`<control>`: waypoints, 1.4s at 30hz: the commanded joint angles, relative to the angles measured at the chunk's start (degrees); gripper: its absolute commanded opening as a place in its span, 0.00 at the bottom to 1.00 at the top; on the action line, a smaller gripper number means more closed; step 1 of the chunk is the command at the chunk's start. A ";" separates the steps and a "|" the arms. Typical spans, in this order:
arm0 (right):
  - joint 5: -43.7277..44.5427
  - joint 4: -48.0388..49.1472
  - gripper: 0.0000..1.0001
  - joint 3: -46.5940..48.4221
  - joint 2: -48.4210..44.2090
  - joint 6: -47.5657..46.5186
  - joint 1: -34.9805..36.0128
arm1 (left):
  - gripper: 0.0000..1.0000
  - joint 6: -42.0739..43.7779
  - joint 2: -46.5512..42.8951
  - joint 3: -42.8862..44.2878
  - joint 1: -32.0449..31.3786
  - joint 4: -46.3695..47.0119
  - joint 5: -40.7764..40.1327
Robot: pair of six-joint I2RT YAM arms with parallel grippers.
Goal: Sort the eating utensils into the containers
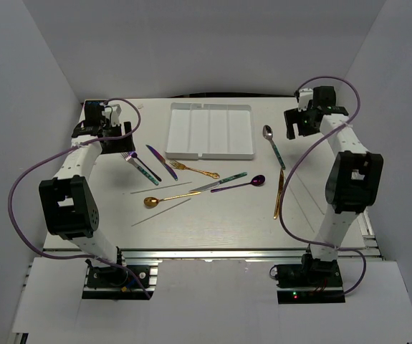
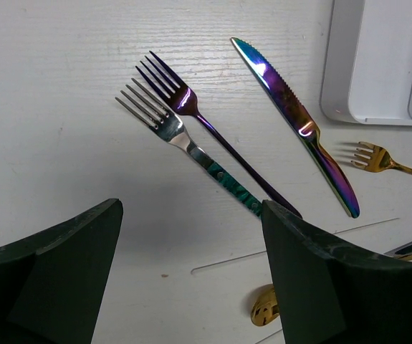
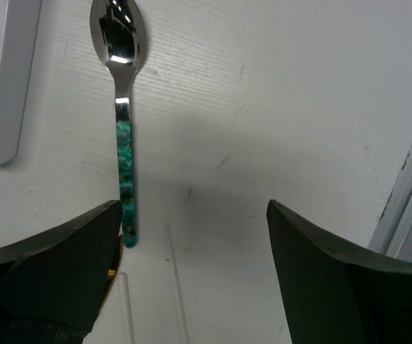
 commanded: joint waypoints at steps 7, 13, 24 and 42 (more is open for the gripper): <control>1.78 -8.48 0.86 12.93 12.95 -1.18 3.02 | 0.90 1.57 -1.36 1.29 -0.09 -0.13 -2.33; 0.99 -8.57 0.84 14.17 16.21 -0.57 4.26 | 0.90 1.57 -0.21 1.91 -0.09 -0.21 -3.29; 2.13 -7.78 0.75 12.06 18.67 0.66 6.55 | 0.90 2.19 -0.12 0.06 -0.09 -0.13 -5.05; 1.87 -8.39 0.00 4.94 18.06 2.51 8.40 | 0.90 2.89 -0.12 -0.73 -0.09 -0.21 -7.34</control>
